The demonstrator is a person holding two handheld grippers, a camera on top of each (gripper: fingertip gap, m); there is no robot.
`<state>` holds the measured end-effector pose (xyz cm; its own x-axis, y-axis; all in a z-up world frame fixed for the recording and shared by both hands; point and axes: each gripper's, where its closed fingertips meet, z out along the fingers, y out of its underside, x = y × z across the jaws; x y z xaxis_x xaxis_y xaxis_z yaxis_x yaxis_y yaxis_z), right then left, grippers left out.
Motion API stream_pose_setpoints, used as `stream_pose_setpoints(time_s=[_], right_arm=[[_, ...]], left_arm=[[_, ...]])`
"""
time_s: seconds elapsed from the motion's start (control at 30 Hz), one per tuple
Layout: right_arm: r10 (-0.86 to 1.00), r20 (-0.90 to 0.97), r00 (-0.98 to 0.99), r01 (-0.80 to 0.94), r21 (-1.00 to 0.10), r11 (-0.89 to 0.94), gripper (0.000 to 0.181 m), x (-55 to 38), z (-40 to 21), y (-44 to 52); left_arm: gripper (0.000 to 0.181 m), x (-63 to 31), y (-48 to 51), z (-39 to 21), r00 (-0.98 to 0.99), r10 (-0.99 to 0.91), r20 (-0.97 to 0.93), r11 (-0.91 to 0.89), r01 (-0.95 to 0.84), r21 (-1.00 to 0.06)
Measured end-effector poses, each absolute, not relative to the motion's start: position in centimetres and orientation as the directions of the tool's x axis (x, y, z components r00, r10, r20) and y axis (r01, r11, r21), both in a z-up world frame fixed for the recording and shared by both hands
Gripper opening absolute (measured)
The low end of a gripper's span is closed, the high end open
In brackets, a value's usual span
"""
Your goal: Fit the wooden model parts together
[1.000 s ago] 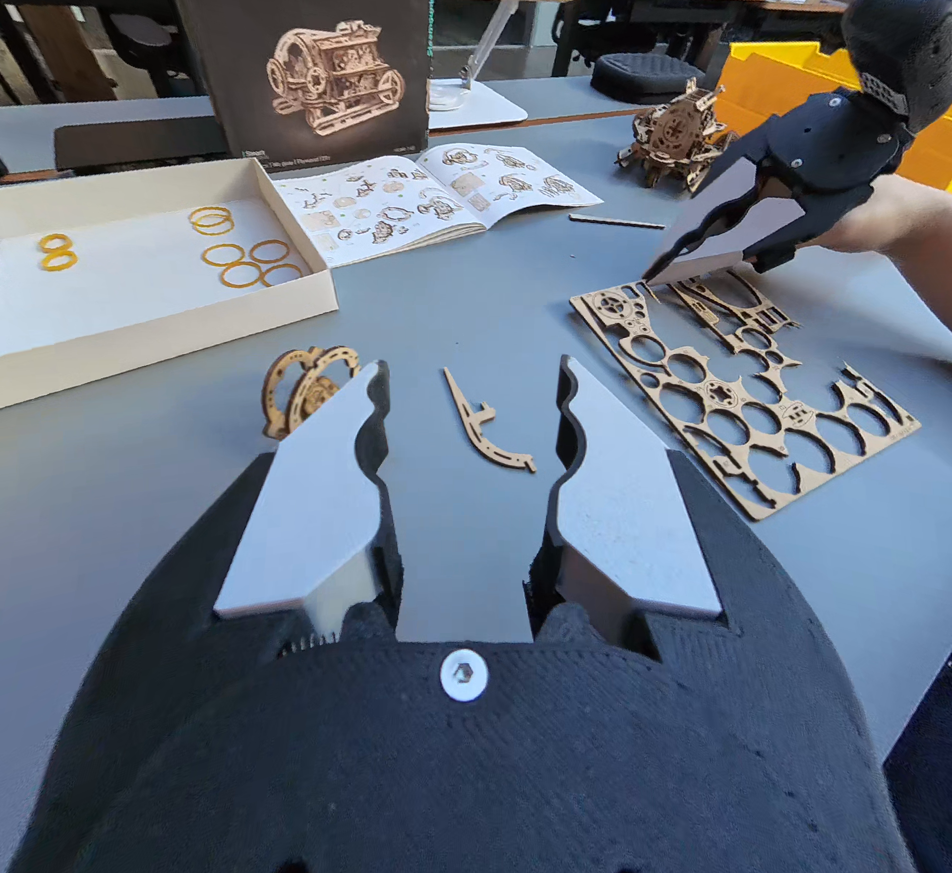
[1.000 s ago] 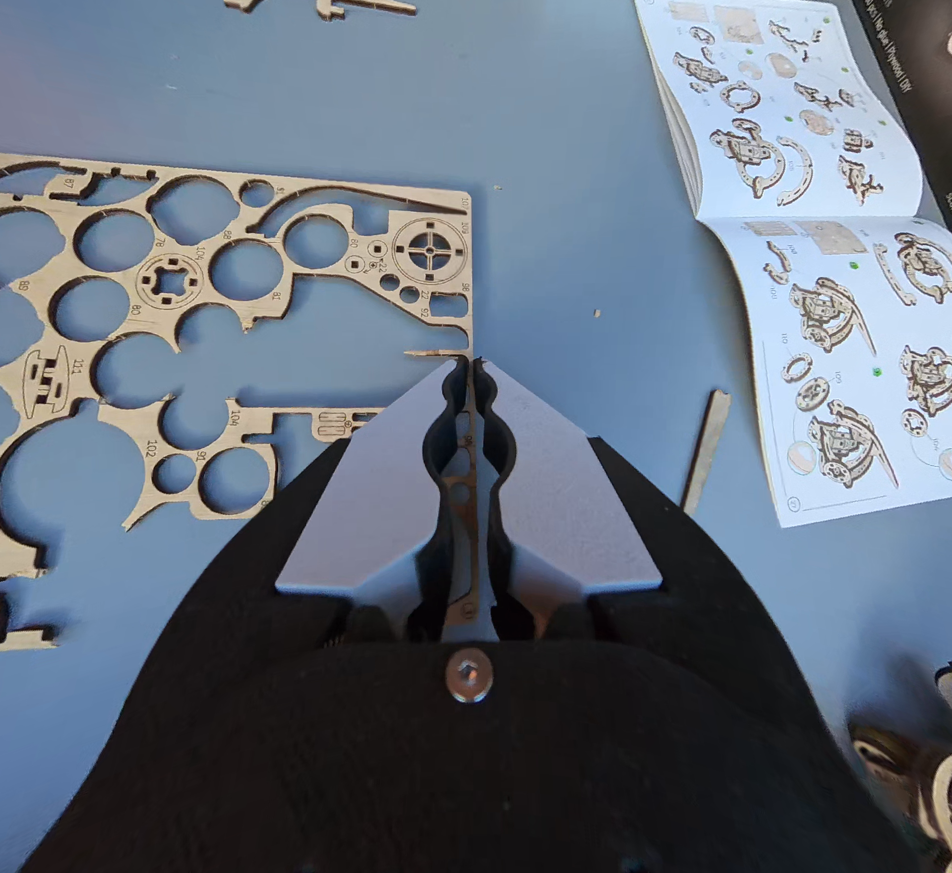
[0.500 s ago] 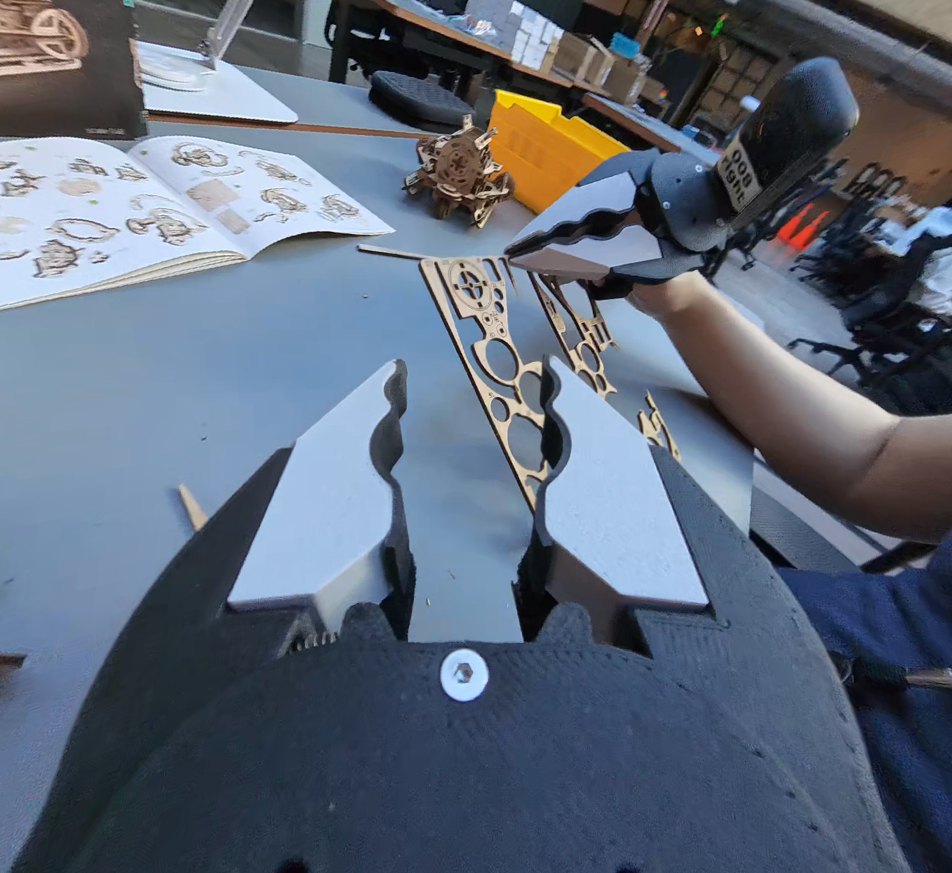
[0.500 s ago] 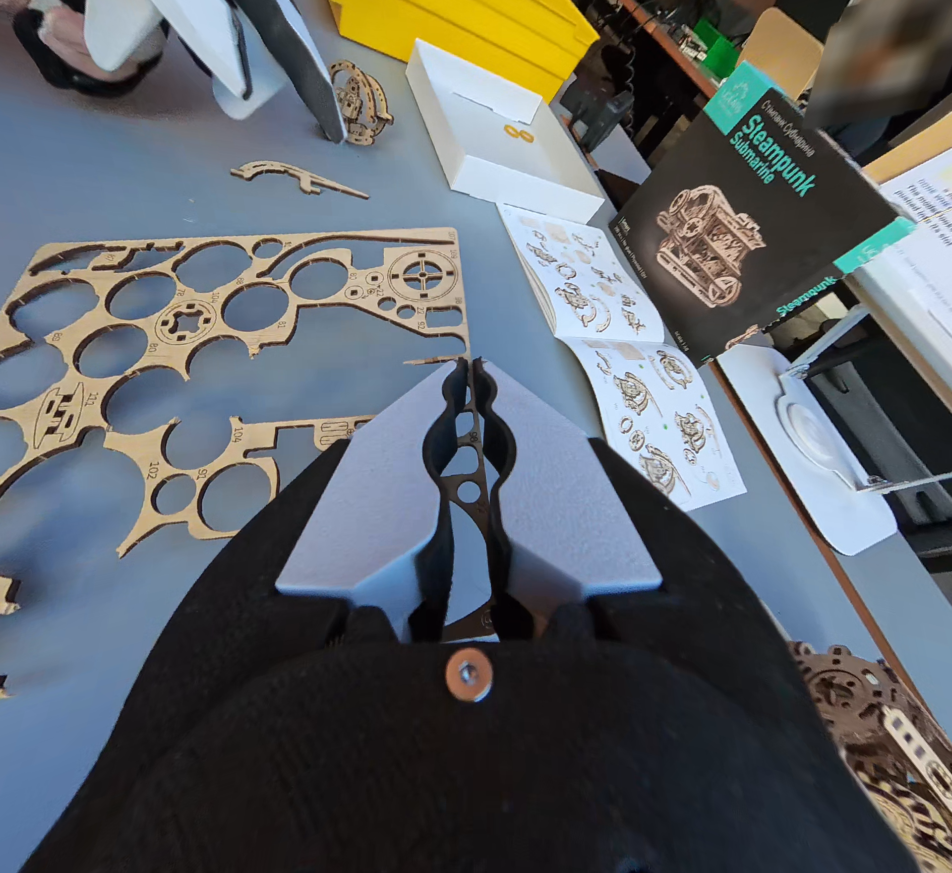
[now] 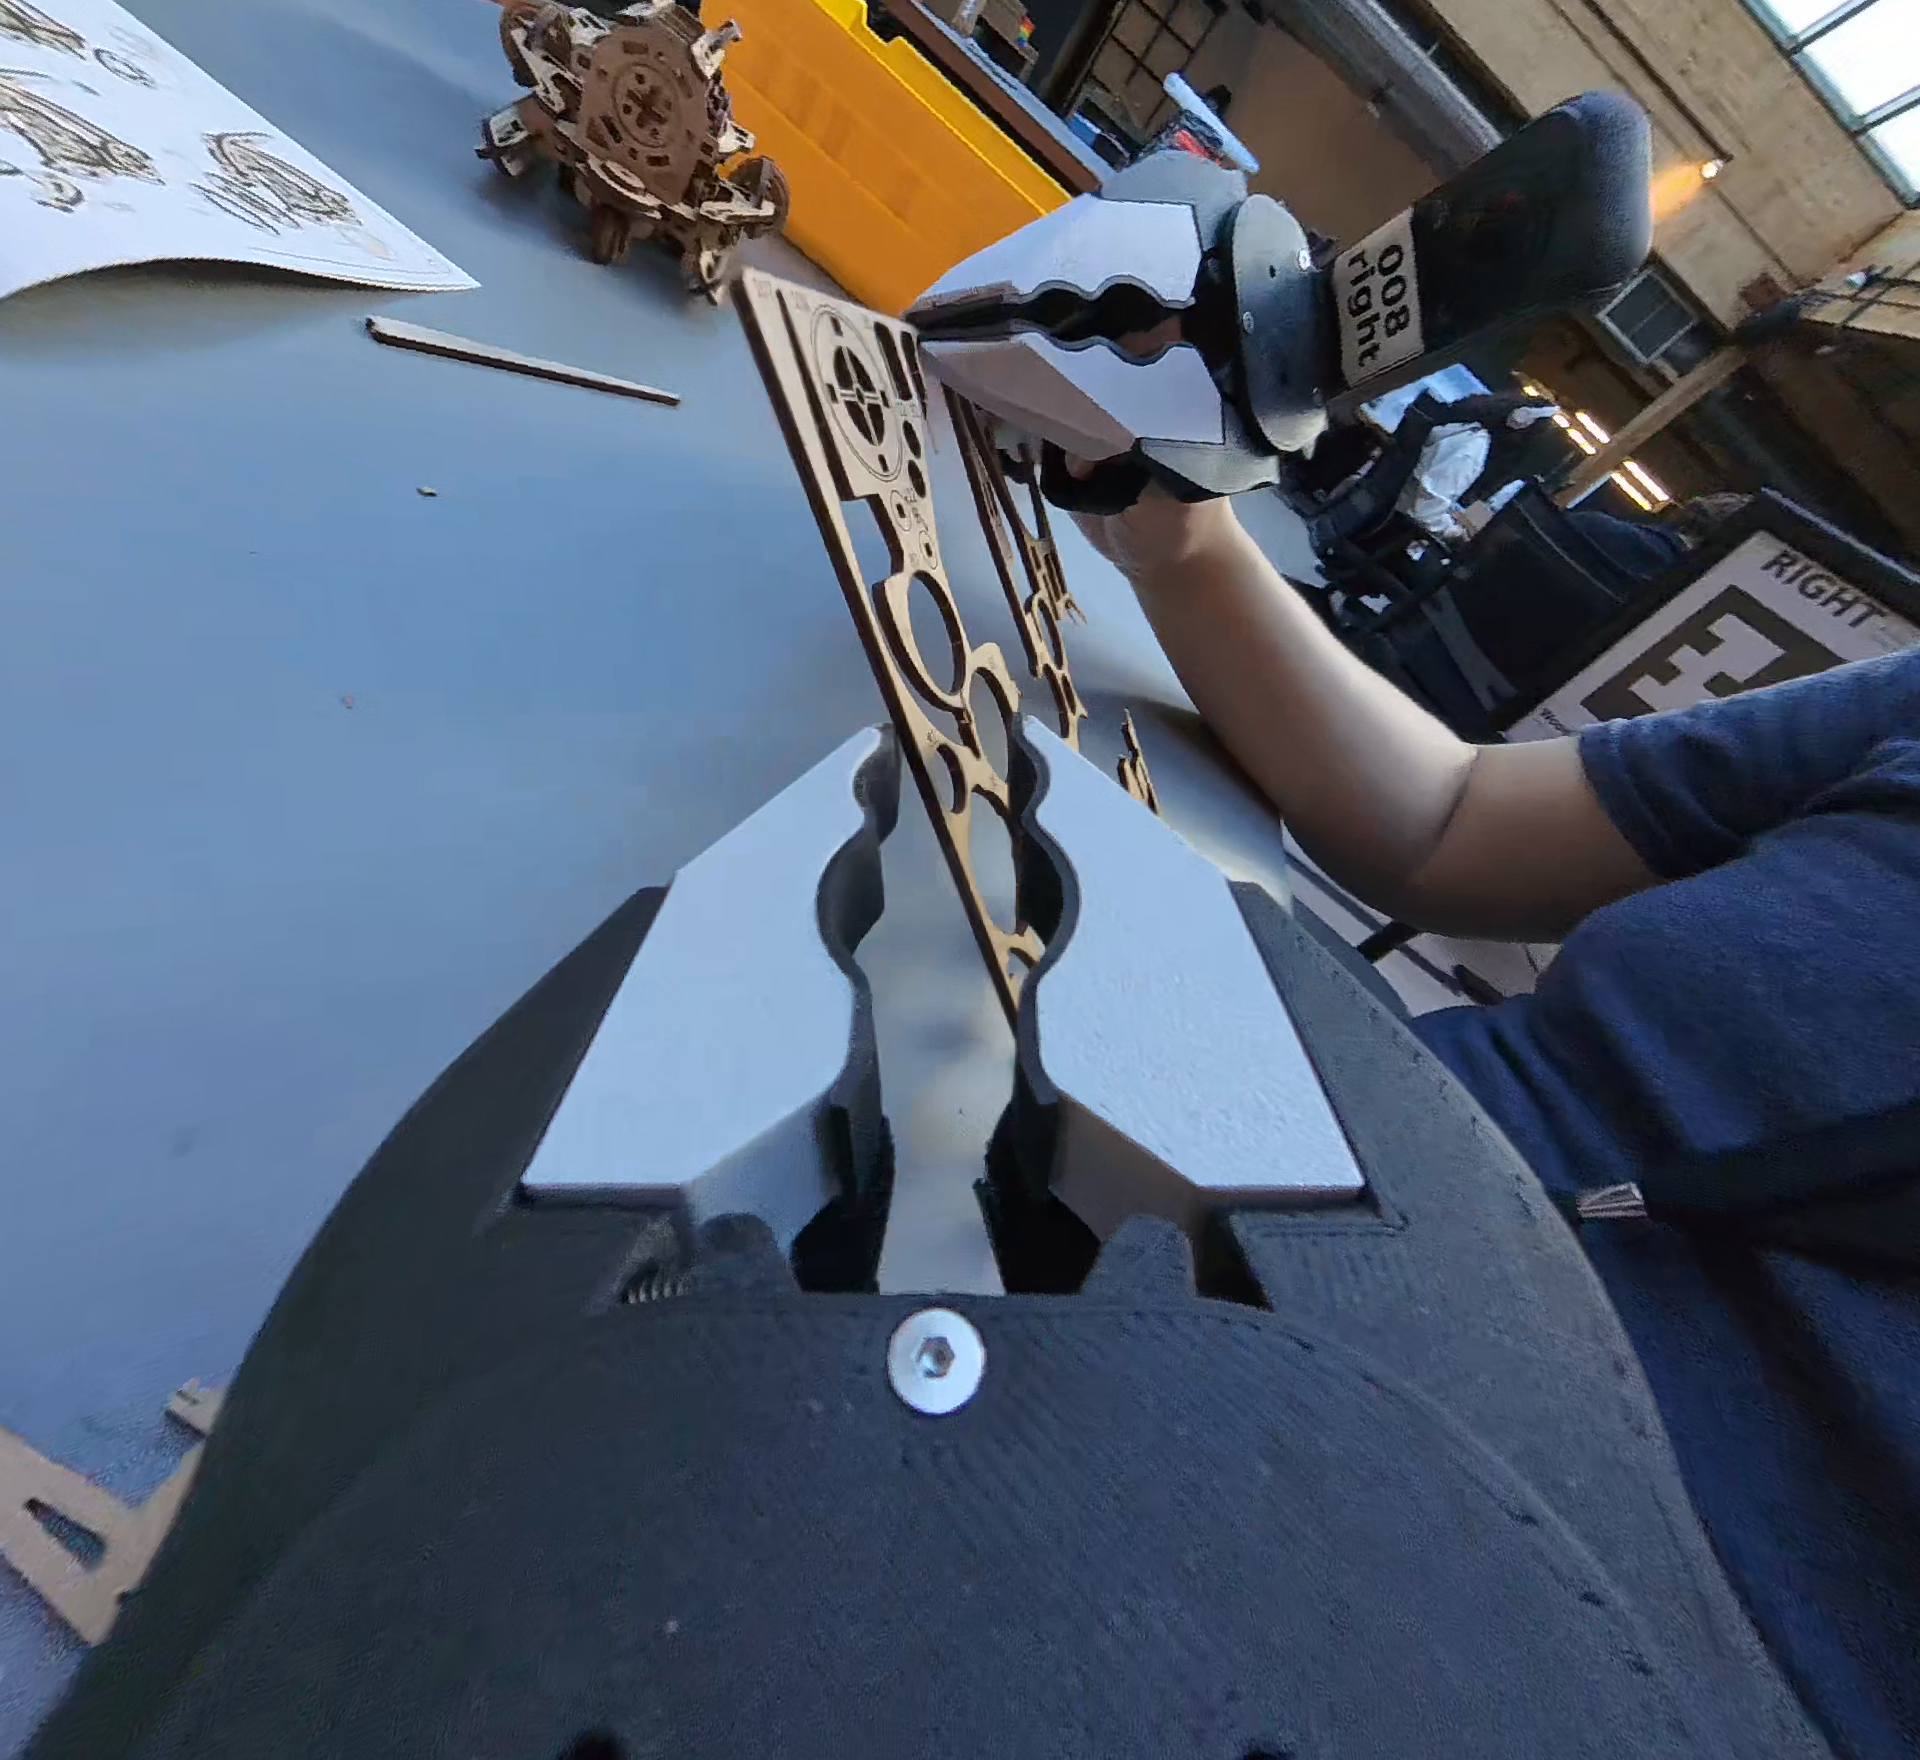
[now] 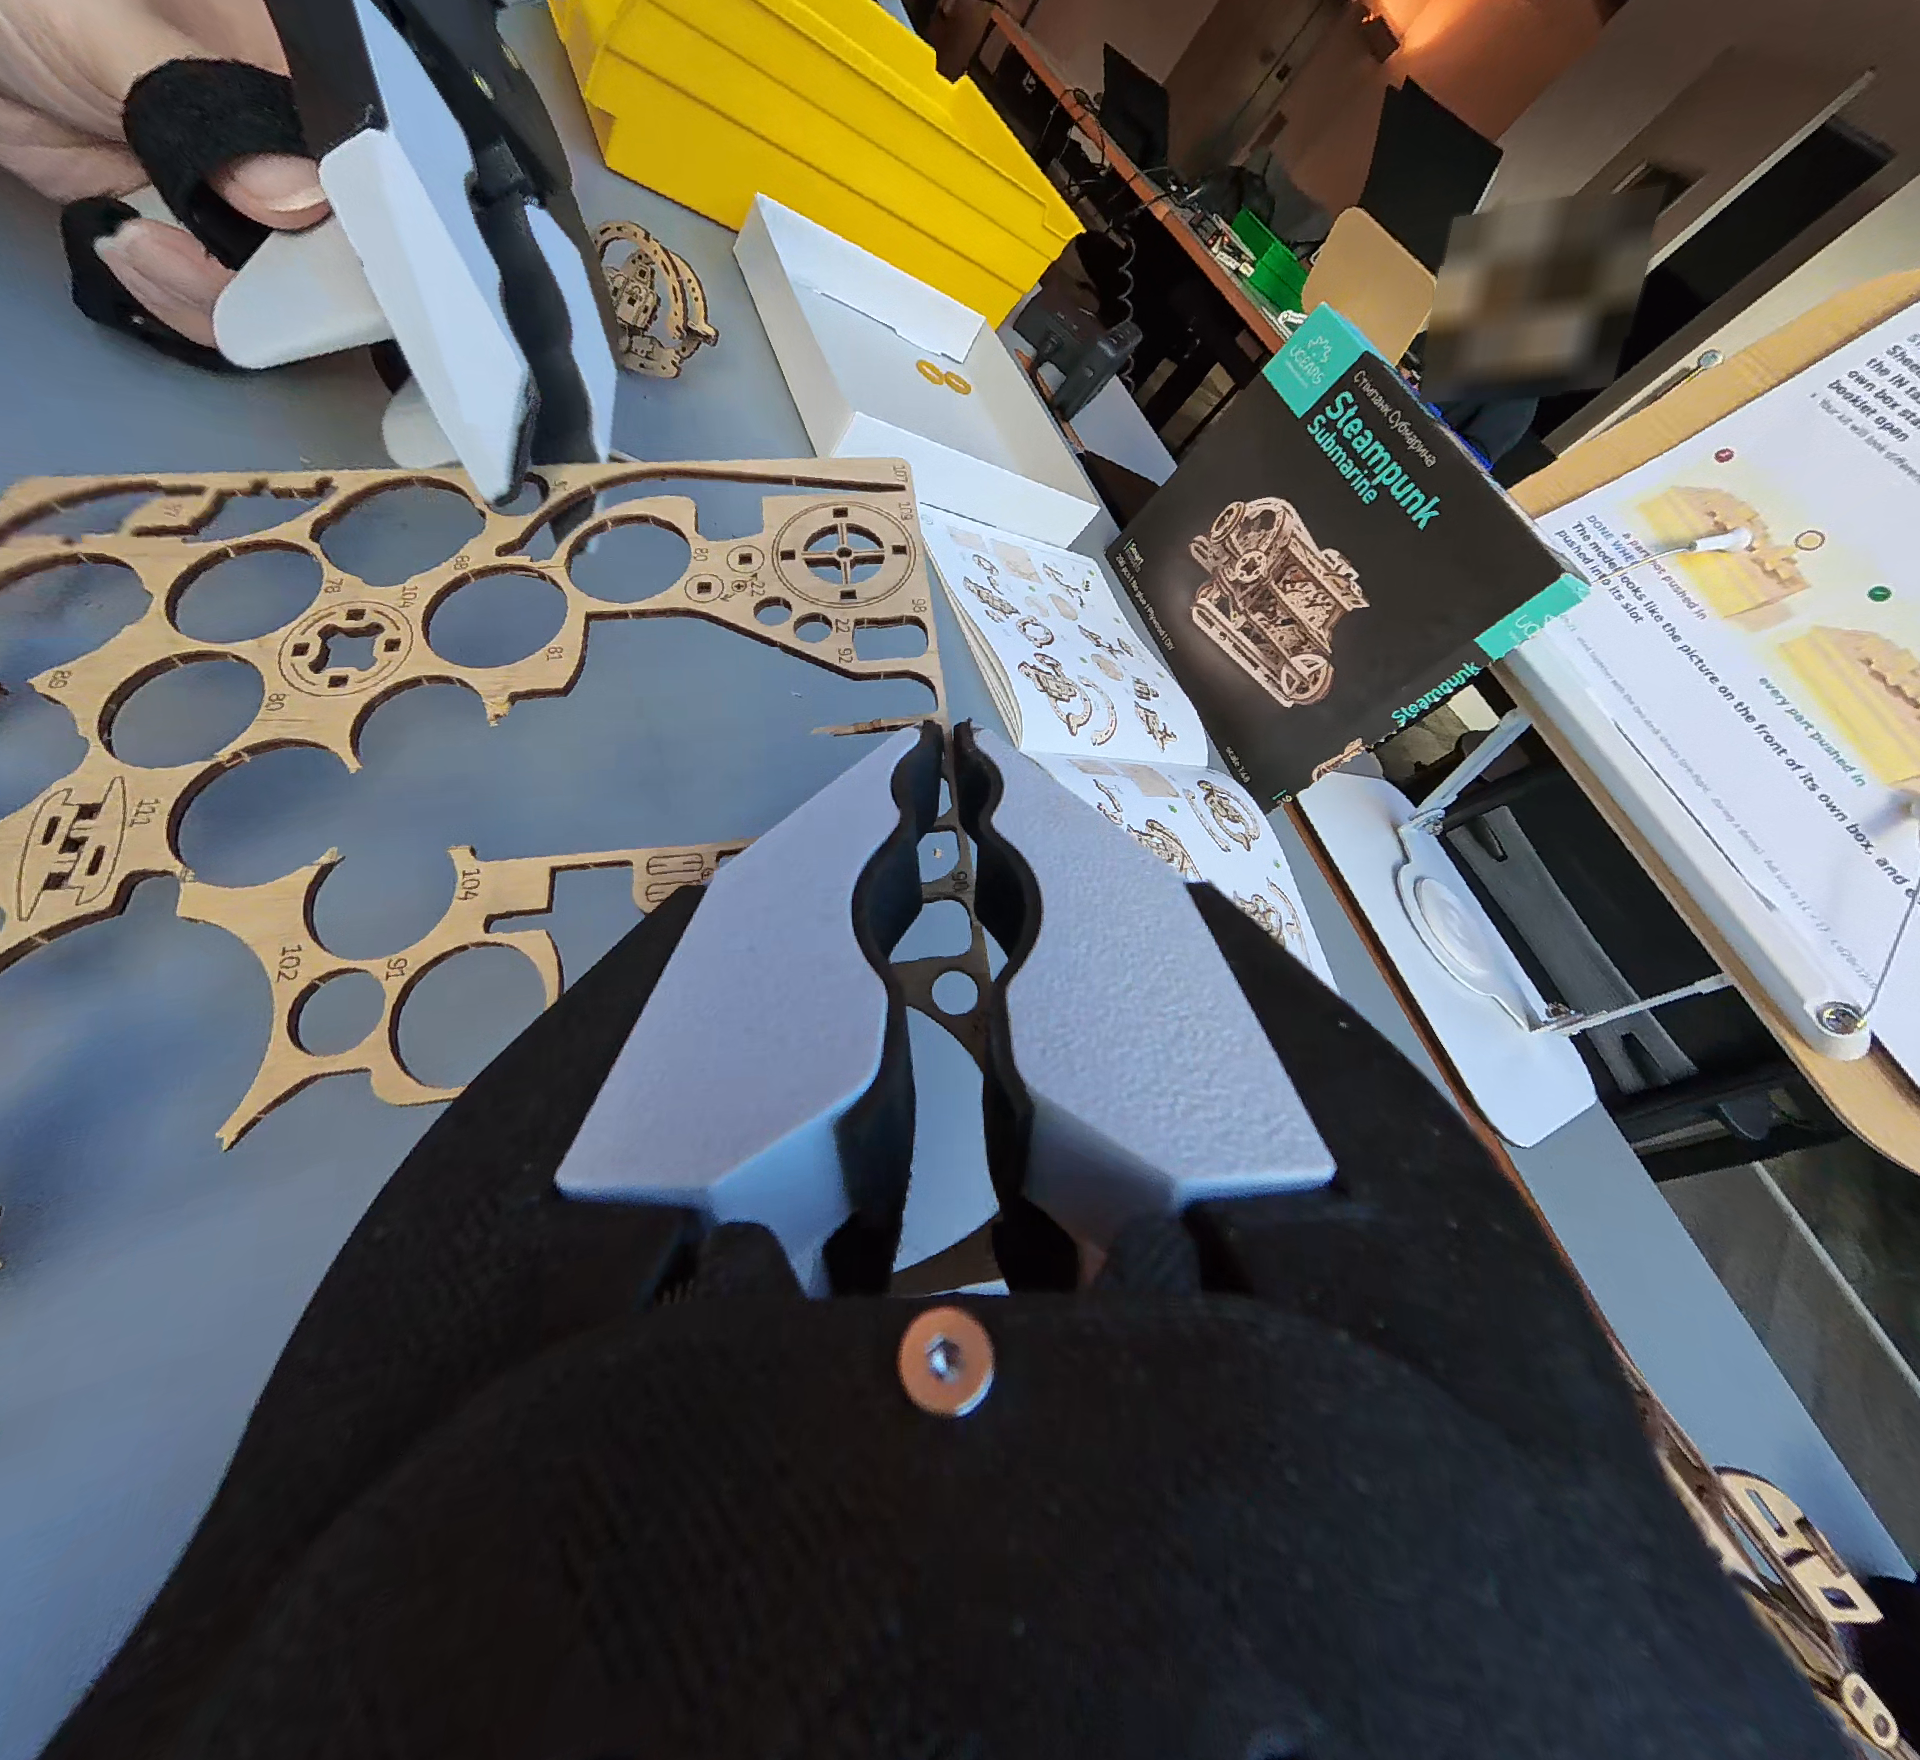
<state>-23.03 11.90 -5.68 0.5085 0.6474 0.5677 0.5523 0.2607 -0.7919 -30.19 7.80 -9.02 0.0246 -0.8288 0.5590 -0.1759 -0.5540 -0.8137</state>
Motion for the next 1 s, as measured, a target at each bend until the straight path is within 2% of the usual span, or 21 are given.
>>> stream_pose_setpoints(time_s=[0.07, 0.2, 0.33, 0.43, 0.57, 0.73, 0.83, 0.93, 1.0], right_arm=[[0.639, 0.581, 0.505, 0.551, -0.786, 0.279, 0.001, -23.1, -5.4, 11.8], [0.624, 0.587, 0.515, 0.531, -0.790, 0.305, 0.004, -23.2, -4.9, 11.7], [0.517, 0.608, 0.602, 0.466, -0.794, 0.390, 0.036, -22.3, -2.1, 11.4], [0.509, 0.557, 0.656, 0.382, -0.827, 0.413, 0.060, -21.5, -0.6, 10.5], [0.620, 0.431, 0.655, 0.230, -0.896, 0.380, 0.063, -21.3, -0.4, 8.8], [0.618, 0.365, 0.697, 0.127, -0.910, 0.394, 0.066, -19.5, 1.2, 8.2], [0.610, 0.258, 0.749, 0.016, -0.928, 0.373, 0.062, -17.3, 2.4, 8.5], [0.702, 0.087, 0.706, -0.114, -0.965, 0.234, 0.059, -16.5, 1.9, 8.8], [0.781, -0.064, 0.622, -0.194, -0.978, 0.075, 0.059, -16.7, 1.0, 8.7]], left_arm=[[0.005, -30.3, 7.5, -8.7, -0.012, -0.806, 0.592, -0.583, -0.157, -0.797], [0.002, -30.3, 6.6, -7.9, -0.046, -0.777, 0.628, -0.619, -0.128, -0.775], [0.002, -30.1, 5.6, -7.4, -0.019, -0.836, 0.548, -0.544, -0.097, -0.834], [0.001, -30.2, 4.5, -7.0, -0.063, -0.854, 0.516, -0.513, -0.064, -0.856], [0.000, -30.4, 4.4, -6.6, -0.078, -0.855, 0.513, -0.513, -0.029, -0.858], [0.000, -30.7, 4.7, -6.5, -0.079, -0.845, 0.530, -0.531, -0.002, -0.847], [0.000, -31.1, 4.7, -6.3, -0.074, -0.847, 0.527, -0.529, 0.021, -0.848], [0.000, -31.6, 4.9, -5.9, -0.061, -0.865, 0.498, -0.501, 0.062, -0.863], [0.000, -31.8, 4.9, -5.8, -0.050, -0.874, 0.484, -0.486, 0.070, -0.871]])
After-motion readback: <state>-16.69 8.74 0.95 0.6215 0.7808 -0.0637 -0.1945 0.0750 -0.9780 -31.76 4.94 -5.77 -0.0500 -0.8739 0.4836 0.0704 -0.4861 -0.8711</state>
